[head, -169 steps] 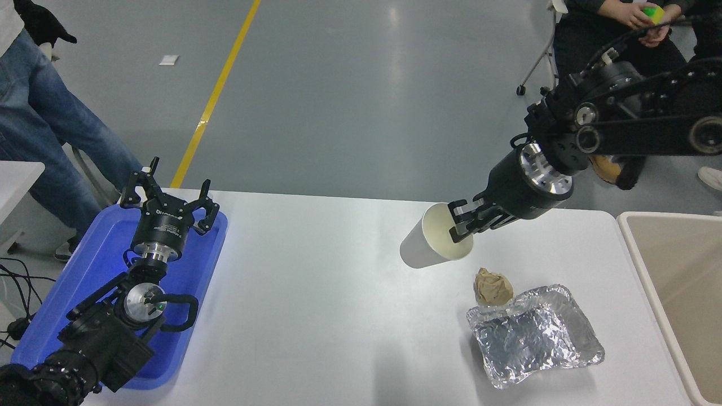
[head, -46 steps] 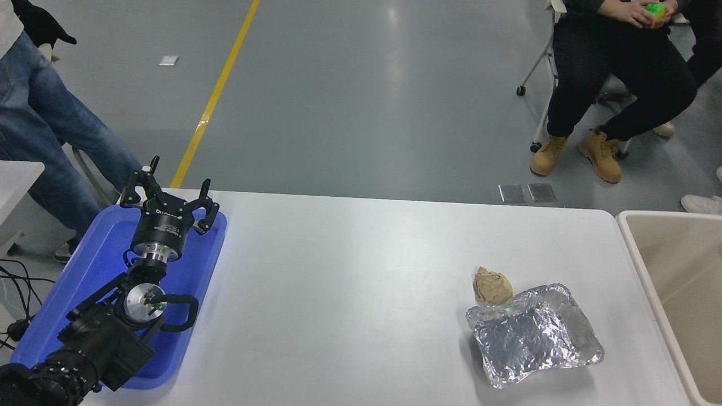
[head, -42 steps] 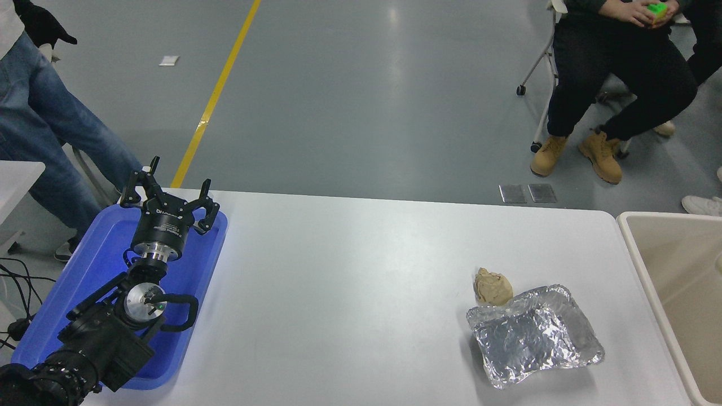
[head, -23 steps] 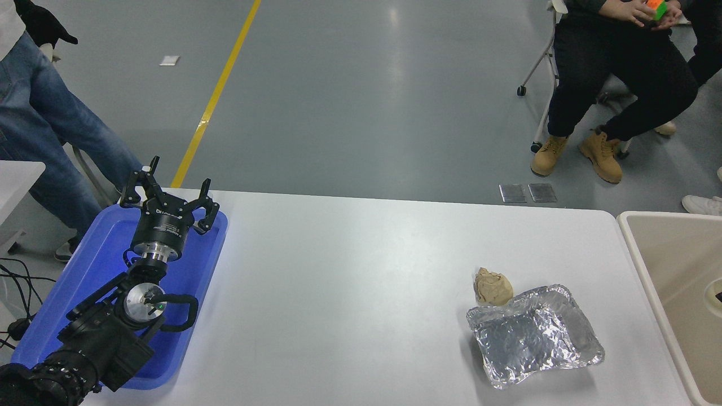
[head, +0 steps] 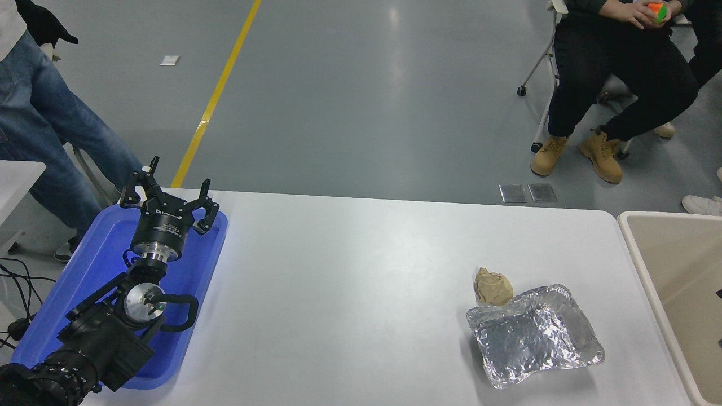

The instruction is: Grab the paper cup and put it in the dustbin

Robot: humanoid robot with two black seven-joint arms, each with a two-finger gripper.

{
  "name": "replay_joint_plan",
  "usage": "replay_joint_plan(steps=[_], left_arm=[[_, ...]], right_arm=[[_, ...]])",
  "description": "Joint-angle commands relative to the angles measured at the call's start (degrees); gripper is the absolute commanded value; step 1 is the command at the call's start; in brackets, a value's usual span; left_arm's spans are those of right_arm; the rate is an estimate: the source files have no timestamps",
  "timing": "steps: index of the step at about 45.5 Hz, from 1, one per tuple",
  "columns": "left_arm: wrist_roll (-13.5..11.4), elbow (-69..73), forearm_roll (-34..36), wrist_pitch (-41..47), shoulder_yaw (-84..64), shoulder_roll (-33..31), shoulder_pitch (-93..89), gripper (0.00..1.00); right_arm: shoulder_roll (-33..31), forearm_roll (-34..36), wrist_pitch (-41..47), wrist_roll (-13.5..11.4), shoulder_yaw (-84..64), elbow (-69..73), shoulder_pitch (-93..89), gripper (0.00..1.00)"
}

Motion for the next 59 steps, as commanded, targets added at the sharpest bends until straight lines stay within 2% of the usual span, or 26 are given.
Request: replay_joint_plan(steps=[1,11,21,30,49,59], left_arm=[[0.02,0.0,0.02,0.03,0.0,0.0,-0.02,1.0],[0.02,0.0,0.02,0.03,0.0,0.0,-0.02,1.0],[0.02,0.0,0.02,-0.06,0.0,0.0,-0.02,1.0],[0.02,0.0,-0.07,-0.06,0.0,0.0,-0.02,1.0],[0.02,0.0,0.02,0.02,0.0,0.0,-0.02,1.0],[0.02,0.0,0.02,0.02,0.0,0.0,-0.02,1.0]], right_arm=[[-0.03,0.0,-0.43,-0.04,-0.59,0.35,3.22,1.0],[-2.75,-0.08,1.06,-0.3,-5.33,2.63,12.0,1.0],[-6.35,0.0,1.41,-0.39,-19.83,16.15,29.04,1.0],[-5.57,0.0,3.52,-0.39,-31.52,24.33,44.08,1.0],[7.35,0.09,16.17,-0.39,-47.7,36.55,66.93,1.0],[10.52,-0.35,28.47,-0.39,-47.79,42.53,76.08,1.0]])
